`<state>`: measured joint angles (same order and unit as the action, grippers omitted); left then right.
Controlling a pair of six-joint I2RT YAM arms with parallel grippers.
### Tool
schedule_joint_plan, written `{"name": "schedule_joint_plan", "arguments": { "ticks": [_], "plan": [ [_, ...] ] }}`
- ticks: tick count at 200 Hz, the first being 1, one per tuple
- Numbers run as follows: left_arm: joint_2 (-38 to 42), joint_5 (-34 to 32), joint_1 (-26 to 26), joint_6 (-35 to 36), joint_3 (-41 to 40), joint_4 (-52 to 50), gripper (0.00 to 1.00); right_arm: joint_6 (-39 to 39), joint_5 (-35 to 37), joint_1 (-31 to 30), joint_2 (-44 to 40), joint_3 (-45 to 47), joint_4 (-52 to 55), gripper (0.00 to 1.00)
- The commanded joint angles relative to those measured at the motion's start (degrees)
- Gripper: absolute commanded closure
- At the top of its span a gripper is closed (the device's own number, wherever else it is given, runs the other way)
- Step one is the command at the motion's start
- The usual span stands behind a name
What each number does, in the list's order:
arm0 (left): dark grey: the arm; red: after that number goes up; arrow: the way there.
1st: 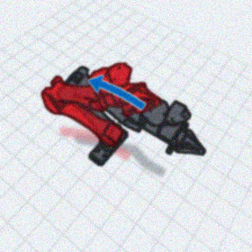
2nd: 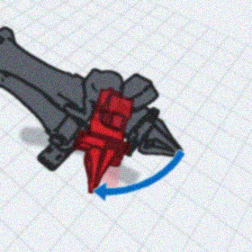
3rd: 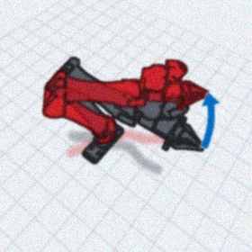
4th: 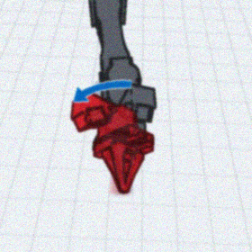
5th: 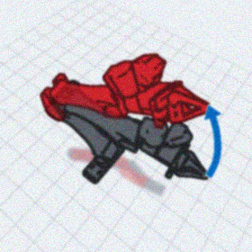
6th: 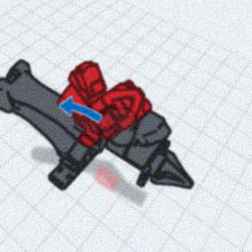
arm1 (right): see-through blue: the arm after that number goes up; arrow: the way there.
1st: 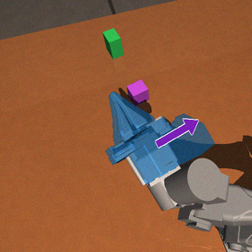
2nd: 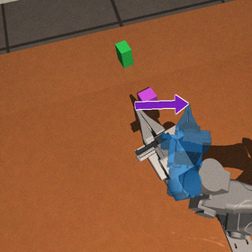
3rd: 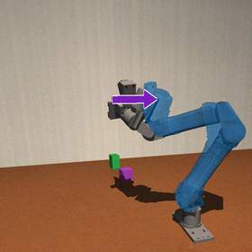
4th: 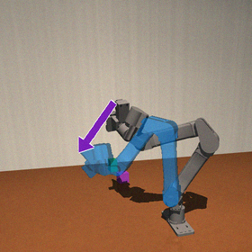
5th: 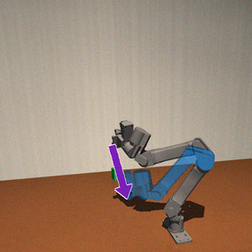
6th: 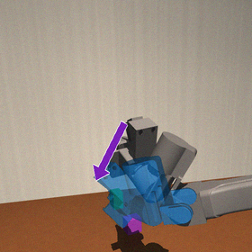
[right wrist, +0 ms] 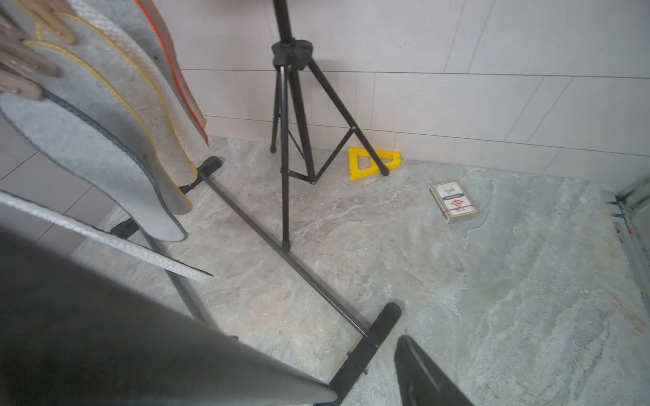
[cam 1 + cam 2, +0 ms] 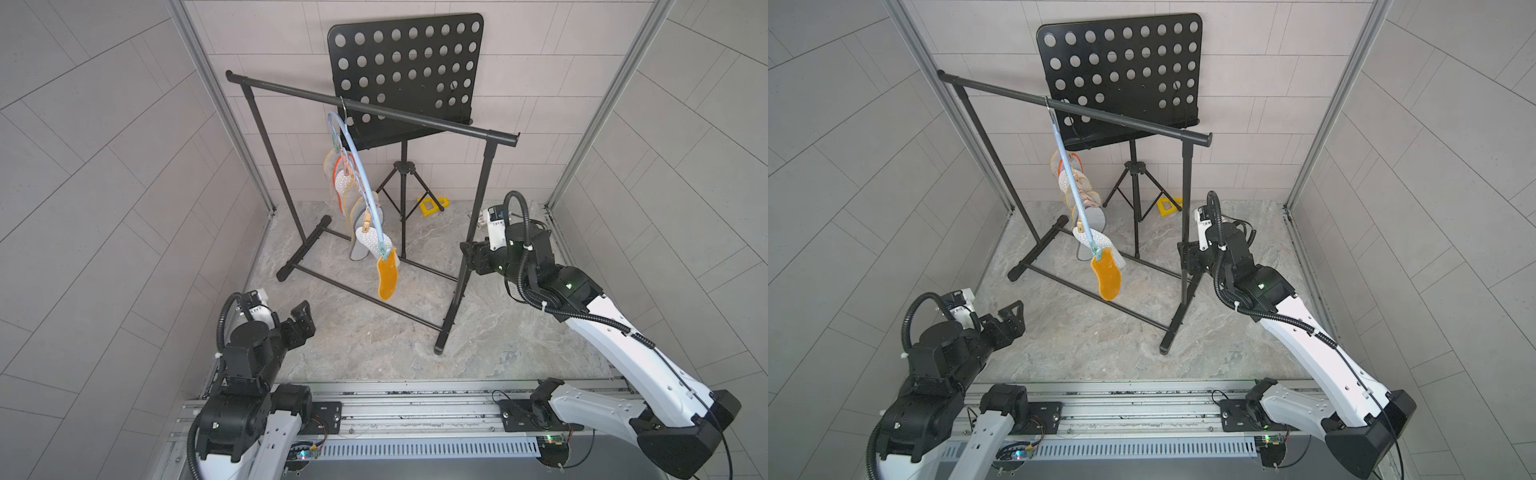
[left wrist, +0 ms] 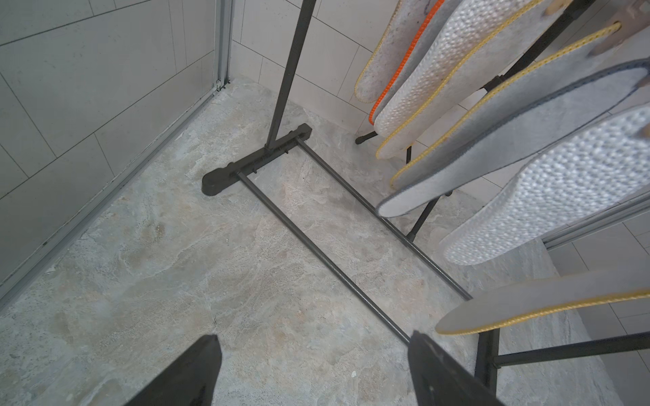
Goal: Take the shoe insoles off the hanger
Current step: Adjust the clothesline at the center of the board.
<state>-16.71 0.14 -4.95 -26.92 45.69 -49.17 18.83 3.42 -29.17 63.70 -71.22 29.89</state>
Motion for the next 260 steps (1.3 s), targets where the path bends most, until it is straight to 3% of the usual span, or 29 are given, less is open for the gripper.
{"name": "schedule_joint_plan", "arguments": {
  "ticks": [1, 38, 158, 233, 260],
  "plan": [
    [-0.3, 0.2, -0.2, 1.1, -0.1, 0.7, 0.10, -0.7, 0.1, 2.4, 1.2, 0.4, -0.6, 0.27],
    [-0.3, 0.5, -0.2, 1.1, -0.1, 0.7, 0.10, -2.6, -0.3, 4.4, 4.3, -0.5, -3.1, 0.26],
    [-0.8, 1.4, -0.2, 1.4, -0.1, 0.9, 0.10, 2.4, -5.5, 19.1, 17.2, -5.7, -9.4, 0.26],
    [-1.9, 1.8, -0.1, 1.8, -0.1, 1.3, 0.10, 2.6, -7.9, 20.7, 25.4, -13.2, -9.6, 0.26],
    [-5.2, -0.9, -0.3, 2.0, 0.3, 1.1, 0.10, 3.1, -7.0, 21.0, 25.5, -12.9, -9.5, 0.26]
  ]
}}
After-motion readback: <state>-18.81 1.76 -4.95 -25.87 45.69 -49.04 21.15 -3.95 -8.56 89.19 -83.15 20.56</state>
